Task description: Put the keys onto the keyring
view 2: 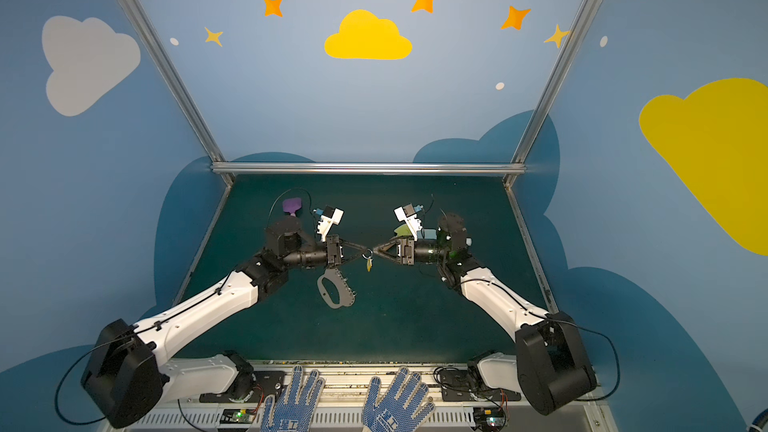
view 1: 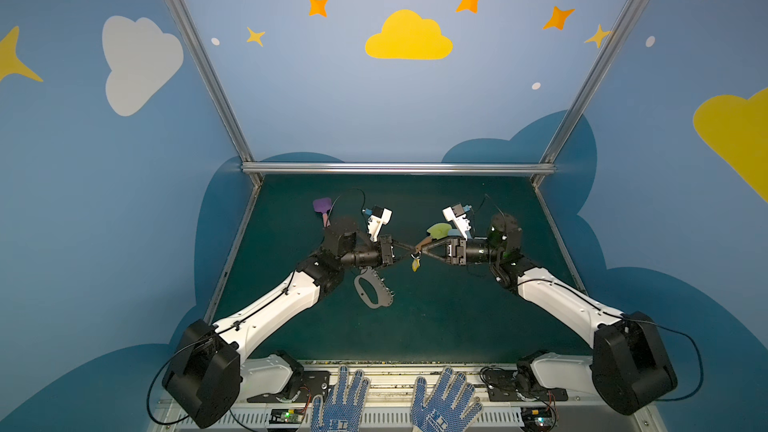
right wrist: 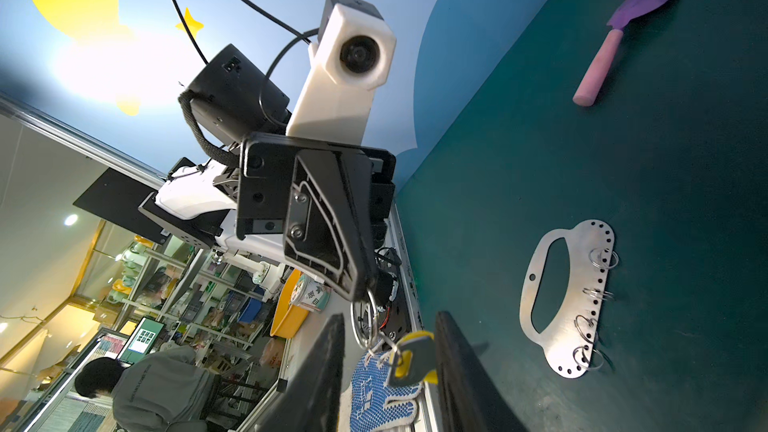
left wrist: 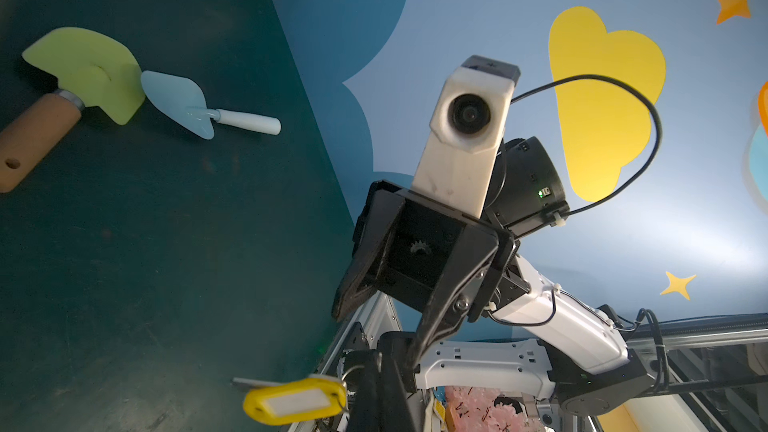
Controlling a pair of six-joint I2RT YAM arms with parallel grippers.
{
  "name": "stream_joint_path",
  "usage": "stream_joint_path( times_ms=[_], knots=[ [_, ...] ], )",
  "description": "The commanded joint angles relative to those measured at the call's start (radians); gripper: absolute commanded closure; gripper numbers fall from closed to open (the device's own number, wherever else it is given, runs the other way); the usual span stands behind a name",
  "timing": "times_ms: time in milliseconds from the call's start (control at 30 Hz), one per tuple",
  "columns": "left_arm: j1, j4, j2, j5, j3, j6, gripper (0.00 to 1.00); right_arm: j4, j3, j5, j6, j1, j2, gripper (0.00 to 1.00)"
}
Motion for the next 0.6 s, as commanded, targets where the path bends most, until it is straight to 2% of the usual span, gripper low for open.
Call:
stream_joint_path(
  times_ms=[0,233,433,567],
  knots=[
    [-0.002,-0.007,-0.022,-0.040,-0.001,0.026,0.96,0.002,0.019,0.026,0.006,0.022,0.012,0.61],
    [-0.002,0.004,-0.041,-0.083,-0.020,0.018,0.96,0.142,0.005,0.033,0.113,0.051,0.046,0.67],
    [0.000,0.004,-0.042,-0.095,-0.021,0.016,0.96,0.153,0.009,0.041,0.121,0.065,0.060,0.79],
    [0.000,0.004,-0.048,-0.108,-0.021,0.016,0.96,0.150,0.015,0.039,0.121,0.066,0.071,0.81]
  ],
)
